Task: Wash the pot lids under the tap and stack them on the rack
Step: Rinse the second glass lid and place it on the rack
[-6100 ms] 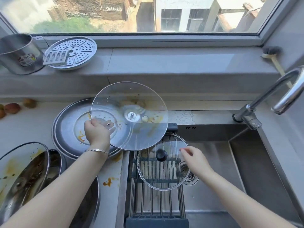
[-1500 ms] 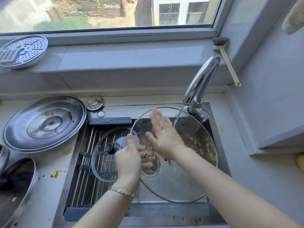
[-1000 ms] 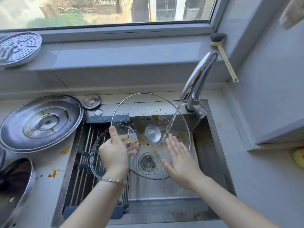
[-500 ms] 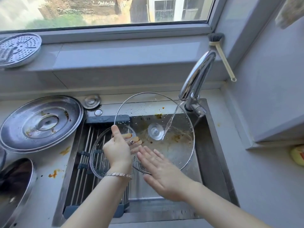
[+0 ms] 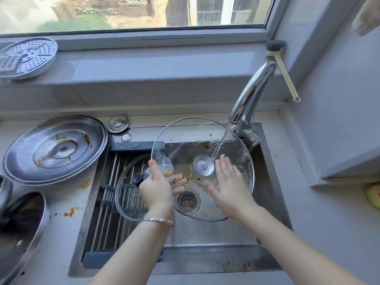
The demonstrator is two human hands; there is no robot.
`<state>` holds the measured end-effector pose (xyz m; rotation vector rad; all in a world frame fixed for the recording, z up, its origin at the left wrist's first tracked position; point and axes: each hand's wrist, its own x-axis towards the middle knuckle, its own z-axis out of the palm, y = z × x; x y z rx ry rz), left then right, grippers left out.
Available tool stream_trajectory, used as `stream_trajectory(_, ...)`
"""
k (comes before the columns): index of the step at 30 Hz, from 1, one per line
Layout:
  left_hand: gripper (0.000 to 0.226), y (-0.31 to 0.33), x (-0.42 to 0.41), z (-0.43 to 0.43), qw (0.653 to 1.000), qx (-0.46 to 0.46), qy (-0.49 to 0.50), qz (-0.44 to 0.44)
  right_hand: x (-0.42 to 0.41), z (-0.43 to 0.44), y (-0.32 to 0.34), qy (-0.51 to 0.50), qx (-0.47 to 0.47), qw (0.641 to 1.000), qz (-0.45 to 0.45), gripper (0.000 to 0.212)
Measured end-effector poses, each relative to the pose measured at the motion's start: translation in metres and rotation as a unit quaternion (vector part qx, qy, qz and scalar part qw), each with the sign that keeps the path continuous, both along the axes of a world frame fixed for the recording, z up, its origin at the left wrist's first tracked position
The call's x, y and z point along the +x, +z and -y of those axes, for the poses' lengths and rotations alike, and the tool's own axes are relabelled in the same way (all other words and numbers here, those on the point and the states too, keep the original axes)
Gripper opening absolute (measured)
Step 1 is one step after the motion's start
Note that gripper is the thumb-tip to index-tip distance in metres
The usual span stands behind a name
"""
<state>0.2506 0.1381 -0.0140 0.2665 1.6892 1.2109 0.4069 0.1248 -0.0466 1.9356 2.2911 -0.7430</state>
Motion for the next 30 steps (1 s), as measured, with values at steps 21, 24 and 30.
stream_trajectory(21,0.057,-0.001,0.006,0.007,1.000,-0.013,-0.015,-0.006,-0.030,-0.001,0.005,0.346,0.090,0.931,-0.078,0.061)
stream_trajectory(24,0.065,-0.004,-0.006,-0.001,0.999,0.007,-0.004,0.031,-0.002,0.021,-0.009,0.388,0.096,0.917,-0.012,0.059)
stream_trajectory(30,0.061,0.003,-0.012,-0.003,0.998,0.021,-0.035,-0.046,0.059,0.022,-0.033,0.215,-0.029,0.975,0.039,0.074)
